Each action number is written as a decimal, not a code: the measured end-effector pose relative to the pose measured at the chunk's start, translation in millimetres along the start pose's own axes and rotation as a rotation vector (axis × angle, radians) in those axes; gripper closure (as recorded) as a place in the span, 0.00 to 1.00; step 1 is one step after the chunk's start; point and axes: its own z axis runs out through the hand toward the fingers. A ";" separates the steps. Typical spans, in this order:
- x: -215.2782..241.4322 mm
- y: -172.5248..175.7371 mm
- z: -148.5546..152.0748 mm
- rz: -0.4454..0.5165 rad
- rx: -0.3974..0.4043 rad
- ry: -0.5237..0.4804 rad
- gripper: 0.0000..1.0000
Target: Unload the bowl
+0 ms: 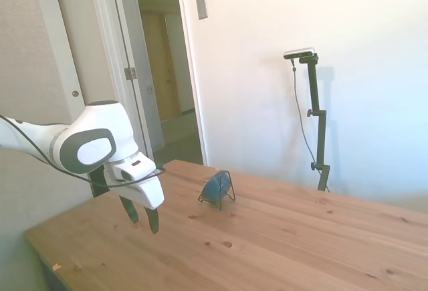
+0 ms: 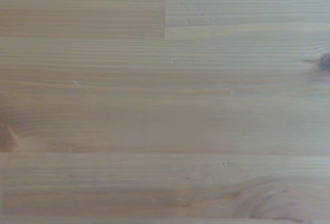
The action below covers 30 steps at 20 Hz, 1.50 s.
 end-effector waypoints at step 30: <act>92.7 -232.5 13.8 0.328 -0.048 0.523 0.00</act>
